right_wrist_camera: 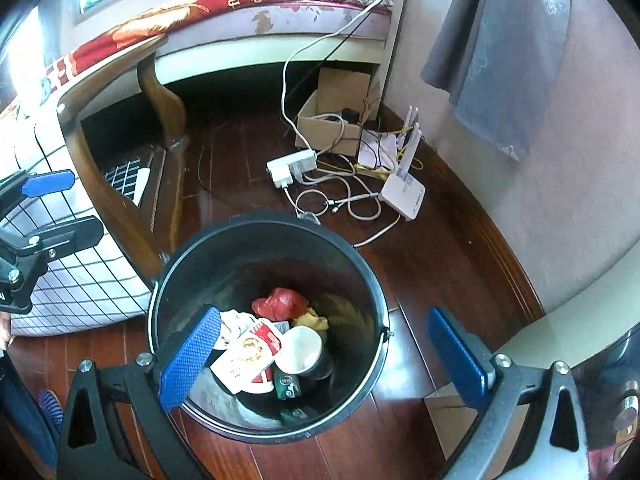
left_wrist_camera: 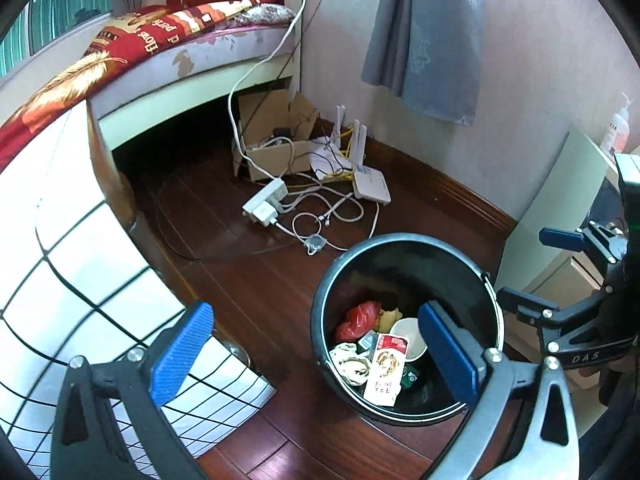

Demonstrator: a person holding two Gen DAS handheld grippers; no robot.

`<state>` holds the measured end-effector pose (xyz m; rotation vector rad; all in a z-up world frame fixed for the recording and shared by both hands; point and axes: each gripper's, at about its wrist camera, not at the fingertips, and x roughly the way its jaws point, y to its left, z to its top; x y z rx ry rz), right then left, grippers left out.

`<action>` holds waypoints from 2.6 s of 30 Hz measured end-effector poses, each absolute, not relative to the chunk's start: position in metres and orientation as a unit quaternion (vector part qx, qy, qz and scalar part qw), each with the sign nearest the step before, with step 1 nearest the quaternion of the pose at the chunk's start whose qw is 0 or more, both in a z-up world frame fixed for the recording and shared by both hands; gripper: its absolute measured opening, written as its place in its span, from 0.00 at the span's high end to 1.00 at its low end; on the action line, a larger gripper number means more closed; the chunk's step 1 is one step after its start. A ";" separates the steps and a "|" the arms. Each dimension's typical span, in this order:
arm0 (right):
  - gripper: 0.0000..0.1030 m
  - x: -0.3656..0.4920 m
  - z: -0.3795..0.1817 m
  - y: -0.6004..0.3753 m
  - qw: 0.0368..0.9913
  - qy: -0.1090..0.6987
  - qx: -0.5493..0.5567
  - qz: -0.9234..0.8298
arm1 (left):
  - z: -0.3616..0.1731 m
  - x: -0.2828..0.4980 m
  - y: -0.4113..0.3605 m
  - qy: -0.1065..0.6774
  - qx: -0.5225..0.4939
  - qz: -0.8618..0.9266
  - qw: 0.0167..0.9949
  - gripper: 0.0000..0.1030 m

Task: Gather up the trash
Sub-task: 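Move both open tools back from the bin to the table, then grasp the white tissue with the left tool while the right tool grasps the blue cup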

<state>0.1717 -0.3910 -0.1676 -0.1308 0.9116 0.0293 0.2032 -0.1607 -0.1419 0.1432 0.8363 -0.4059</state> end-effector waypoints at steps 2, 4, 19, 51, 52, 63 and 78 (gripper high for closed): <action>0.00 0.172 -0.162 -0.390 0.899 0.434 -0.058 0.015 | -0.136 0.202 -0.158 0.398 0.069 -0.194 0.894 0.00; 0.00 0.171 -0.155 -0.388 0.903 0.425 -0.056 0.013 | -0.130 0.200 -0.155 0.391 0.070 -0.190 0.898 0.00; 0.00 0.174 -0.117 -0.365 0.928 0.370 -0.042 0.014 | -0.093 0.194 -0.129 0.350 0.061 -0.171 0.919 0.00; 0.00 0.199 -0.069 -0.214 0.936 0.315 -0.065 0.146 | -0.057 0.150 0.049 0.312 0.005 -0.006 0.950 0.00; 0.00 0.200 -0.067 -0.206 0.935 0.312 -0.069 0.150 | -0.057 0.148 0.056 0.312 0.002 0.002 0.950 0.00; 0.00 0.209 -0.047 -0.112 0.919 0.310 -0.087 0.230 | -0.055 0.129 0.155 0.313 -0.030 0.106 0.943 0.02; 0.17 0.277 -0.025 0.053 0.890 0.310 -0.110 0.317 | -0.060 0.167 0.276 0.328 -0.053 0.168 0.928 0.11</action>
